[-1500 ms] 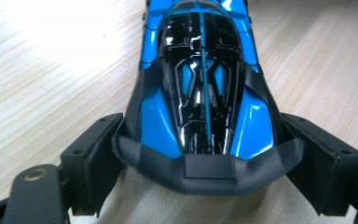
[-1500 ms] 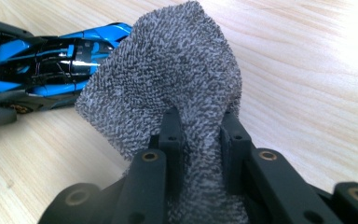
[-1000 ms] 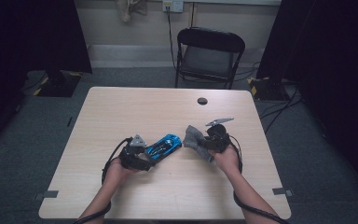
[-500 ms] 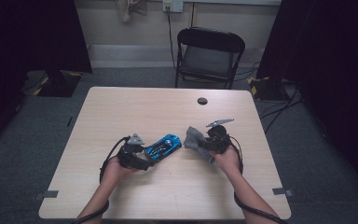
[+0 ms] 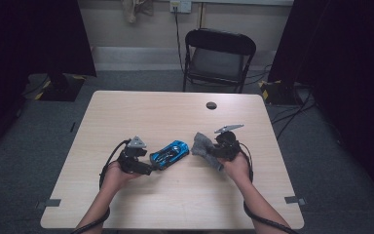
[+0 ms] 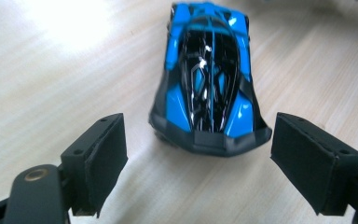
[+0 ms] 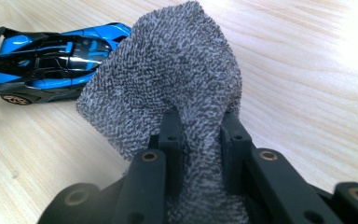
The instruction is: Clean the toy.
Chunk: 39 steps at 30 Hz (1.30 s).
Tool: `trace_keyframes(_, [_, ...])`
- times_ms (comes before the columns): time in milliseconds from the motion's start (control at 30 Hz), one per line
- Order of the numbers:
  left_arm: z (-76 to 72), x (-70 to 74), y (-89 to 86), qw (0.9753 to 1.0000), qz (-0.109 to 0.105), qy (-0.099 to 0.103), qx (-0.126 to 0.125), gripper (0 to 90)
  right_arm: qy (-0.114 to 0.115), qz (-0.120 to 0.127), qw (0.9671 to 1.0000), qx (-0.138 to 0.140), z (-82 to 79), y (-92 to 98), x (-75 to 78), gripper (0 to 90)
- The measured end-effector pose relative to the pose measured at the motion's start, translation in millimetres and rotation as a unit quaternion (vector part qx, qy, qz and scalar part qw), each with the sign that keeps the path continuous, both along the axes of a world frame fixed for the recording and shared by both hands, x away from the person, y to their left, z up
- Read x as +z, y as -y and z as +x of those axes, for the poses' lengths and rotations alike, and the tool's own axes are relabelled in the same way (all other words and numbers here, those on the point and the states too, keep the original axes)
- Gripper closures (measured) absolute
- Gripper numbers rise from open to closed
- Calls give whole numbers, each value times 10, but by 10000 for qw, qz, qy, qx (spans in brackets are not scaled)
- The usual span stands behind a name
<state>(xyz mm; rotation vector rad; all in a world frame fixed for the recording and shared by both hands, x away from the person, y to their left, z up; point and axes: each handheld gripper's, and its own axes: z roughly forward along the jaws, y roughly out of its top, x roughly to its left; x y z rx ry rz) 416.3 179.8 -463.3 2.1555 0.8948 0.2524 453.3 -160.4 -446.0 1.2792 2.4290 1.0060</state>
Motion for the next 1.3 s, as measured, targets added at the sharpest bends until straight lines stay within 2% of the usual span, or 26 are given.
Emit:
trace_keyframes(100, [8, 99, 54, 9997, -127, 196, -86, 238, 4, -1, 10000, 4, -7, -15, 4, 750])
trace_keyframes(167, [18, 137, 114, 9993, -38, 332, -159, 255, 13, 7, 10000, 21, -12, -18, 14, 750])
trace_keyframes(333, [55, 110, 229, 9994, 36, 195, -269, 441, 40, 19, 10000, 26, -37, -8, 31, 750])
trace_keyframes(467, [65, 56, 269, 9992, 93, 167, -346, 483, 32, 28, 10000, 62, -64, 4, 25, 750])
trace_keyframes(733, [101, -41, 277, 9994, 115, 79, -304, 513, 1, 88, 9998, 156, -137, -16, 0, 748])
trace_keyframes(800, [98, -58, 269, 9995, 136, 104, -249, 534, 11, 80, 9998, 190, -155, -34, 6, 748])
trace_keyframes(867, [95, -76, 239, 9993, 126, 196, -308, 568, 4, 84, 9997, 226, -175, -53, 17, 748])
trace_keyframes(933, [89, -80, 227, 9989, 164, 267, -351, 594, 7, 84, 9995, 302, -194, -79, 28, 748])
trace_keyframes(1033, [86, -81, 221, 9989, 166, 267, -339, 598, 27, 90, 9990, 428, -235, -131, 49, 749])
trace_keyframes(1133, [81, -94, 208, 9992, 67, 261, -305, 604, 20, 107, 9981, 600, -294, -200, 61, 749])
trace_keyframes(1233, [82, -90, 195, 9992, 65, 219, -319, 615, -26, 215, 9963, 835, -393, -314, 52, 749])
trace_keyframes(1300, [80, -93, 180, 9994, 15, 188, -301, 627, -53, 181, 9942, 1057, -470, -436, 35, 749])
